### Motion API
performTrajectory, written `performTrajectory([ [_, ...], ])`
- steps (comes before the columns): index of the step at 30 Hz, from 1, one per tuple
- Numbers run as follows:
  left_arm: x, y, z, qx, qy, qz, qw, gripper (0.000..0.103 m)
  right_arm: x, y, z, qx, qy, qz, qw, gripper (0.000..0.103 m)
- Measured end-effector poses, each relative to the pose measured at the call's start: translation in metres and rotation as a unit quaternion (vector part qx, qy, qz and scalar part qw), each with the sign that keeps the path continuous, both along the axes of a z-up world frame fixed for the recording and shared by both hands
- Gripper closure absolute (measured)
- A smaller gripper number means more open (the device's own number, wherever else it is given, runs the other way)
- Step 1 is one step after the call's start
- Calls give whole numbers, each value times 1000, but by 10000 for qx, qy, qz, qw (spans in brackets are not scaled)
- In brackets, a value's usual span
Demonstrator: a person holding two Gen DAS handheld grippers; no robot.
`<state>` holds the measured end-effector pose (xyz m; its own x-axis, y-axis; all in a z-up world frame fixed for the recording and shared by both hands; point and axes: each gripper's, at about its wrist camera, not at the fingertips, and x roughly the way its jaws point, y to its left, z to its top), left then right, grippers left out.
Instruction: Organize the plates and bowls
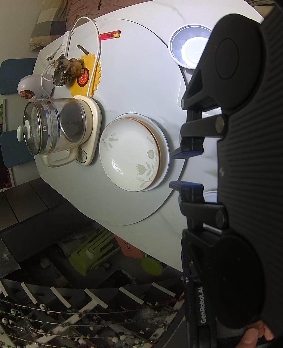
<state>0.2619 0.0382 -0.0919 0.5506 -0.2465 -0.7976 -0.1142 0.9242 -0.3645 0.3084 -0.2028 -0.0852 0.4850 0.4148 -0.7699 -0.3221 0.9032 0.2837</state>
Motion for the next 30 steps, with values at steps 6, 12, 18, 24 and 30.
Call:
performTrajectory([
  [6,13,-26,5,23,-121,-264,9996,60,4,-31,4,14,-64,-315,9995,76],
  [12,29,-57,9,113,-176,-575,9981,60,4,-64,6,19,-126,-637,9979,76],
  [18,45,-93,4,2,-93,-818,9966,60,1,-101,8,-37,-148,-964,9952,76],
  [24,60,-133,-4,-30,10,-1188,9929,59,-3,-148,8,-135,-131,-1490,9887,76],
  [30,75,-158,-13,-34,126,-1226,9924,59,-2,-184,1,-166,-49,-1801,9835,76],
])
